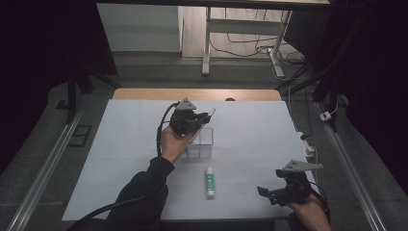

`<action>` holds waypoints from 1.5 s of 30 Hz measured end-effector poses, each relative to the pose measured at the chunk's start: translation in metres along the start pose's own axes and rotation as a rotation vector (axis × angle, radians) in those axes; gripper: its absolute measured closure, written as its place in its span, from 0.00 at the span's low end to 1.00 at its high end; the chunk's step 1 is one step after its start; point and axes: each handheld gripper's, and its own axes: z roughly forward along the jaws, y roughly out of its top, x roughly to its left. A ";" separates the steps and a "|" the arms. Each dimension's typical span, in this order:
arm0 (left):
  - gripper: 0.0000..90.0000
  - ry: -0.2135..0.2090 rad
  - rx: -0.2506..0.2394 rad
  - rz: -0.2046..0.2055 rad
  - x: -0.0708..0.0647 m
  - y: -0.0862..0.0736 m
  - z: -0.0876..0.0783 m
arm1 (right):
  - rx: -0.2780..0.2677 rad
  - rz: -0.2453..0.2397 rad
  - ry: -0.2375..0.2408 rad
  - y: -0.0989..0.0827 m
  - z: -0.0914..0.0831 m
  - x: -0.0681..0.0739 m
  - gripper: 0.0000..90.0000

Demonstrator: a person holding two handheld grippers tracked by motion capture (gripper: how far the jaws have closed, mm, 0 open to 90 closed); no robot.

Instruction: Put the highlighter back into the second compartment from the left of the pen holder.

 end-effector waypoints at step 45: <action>0.41 0.027 0.093 0.039 -0.006 -0.014 -0.054 | 0.007 -0.001 -0.003 0.000 0.001 0.001 0.00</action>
